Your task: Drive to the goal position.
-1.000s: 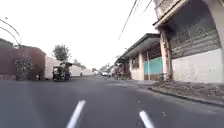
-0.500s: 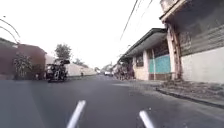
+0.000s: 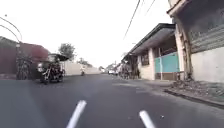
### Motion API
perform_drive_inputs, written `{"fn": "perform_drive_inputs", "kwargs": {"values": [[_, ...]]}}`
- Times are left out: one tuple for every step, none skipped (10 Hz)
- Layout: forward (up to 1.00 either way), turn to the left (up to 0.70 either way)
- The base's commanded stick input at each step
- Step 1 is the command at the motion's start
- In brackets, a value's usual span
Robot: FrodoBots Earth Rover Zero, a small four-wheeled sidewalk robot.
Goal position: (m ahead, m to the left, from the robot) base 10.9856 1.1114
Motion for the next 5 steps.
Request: {"fn": "perform_drive_inputs", "kwargs": {"values": [[1.00,0.00],[1.00,0.00],[1.00,0.00],[1.00,0.00],[1.00,0.00]]}}
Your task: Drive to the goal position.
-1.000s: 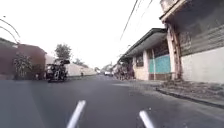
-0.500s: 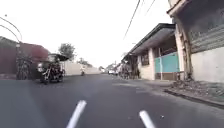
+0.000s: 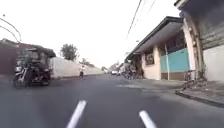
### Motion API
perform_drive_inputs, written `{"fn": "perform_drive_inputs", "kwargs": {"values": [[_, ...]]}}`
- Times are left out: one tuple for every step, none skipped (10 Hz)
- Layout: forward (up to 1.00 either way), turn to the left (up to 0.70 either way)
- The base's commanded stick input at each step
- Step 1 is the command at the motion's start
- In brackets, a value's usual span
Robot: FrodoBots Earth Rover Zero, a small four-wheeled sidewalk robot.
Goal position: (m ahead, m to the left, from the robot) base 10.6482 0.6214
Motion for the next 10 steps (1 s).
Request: {"fn": "perform_drive_inputs", "kwargs": {"values": [[1.00,0.00],[1.00,0.00],[1.00,0.00],[1.00,0.00],[1.00,0.00],[1.00,0.00],[1.00,0.00],[1.00,0.00],[1.00,0.00],[1.00,0.00]]}}
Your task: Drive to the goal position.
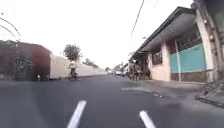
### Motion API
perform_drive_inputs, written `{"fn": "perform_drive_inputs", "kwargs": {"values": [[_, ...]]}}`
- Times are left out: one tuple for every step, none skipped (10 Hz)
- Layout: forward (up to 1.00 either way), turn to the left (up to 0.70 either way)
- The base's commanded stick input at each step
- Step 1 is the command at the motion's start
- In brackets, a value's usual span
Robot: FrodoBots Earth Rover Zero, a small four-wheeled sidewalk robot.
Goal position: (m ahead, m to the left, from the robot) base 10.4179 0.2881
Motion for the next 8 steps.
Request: {"fn": "perform_drive_inputs", "kwargs": {"values": [[1.00,0.00],[1.00,0.00],[1.00,0.00],[1.00,0.00],[1.00,0.00],[1.00,0.00],[1.00,0.00],[0.74,0.00]]}}
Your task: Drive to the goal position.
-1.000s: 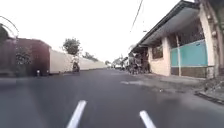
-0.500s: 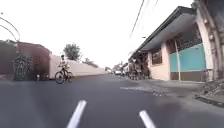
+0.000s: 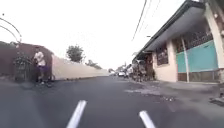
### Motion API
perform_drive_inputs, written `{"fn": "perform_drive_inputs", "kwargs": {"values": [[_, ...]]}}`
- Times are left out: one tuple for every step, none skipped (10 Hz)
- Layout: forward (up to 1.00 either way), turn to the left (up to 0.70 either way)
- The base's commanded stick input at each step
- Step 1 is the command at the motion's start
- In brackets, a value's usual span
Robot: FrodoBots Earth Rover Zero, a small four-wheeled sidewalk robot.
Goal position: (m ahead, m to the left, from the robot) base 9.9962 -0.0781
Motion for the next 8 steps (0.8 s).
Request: {"fn": "perform_drive_inputs", "kwargs": {"values": [[0.00,0.00],[0.00,0.00],[0.03,-0.01],[0.75,-0.30],[1.00,-0.40],[1.00,-0.40],[1.00,-0.40],[1.00,-0.40]]}}
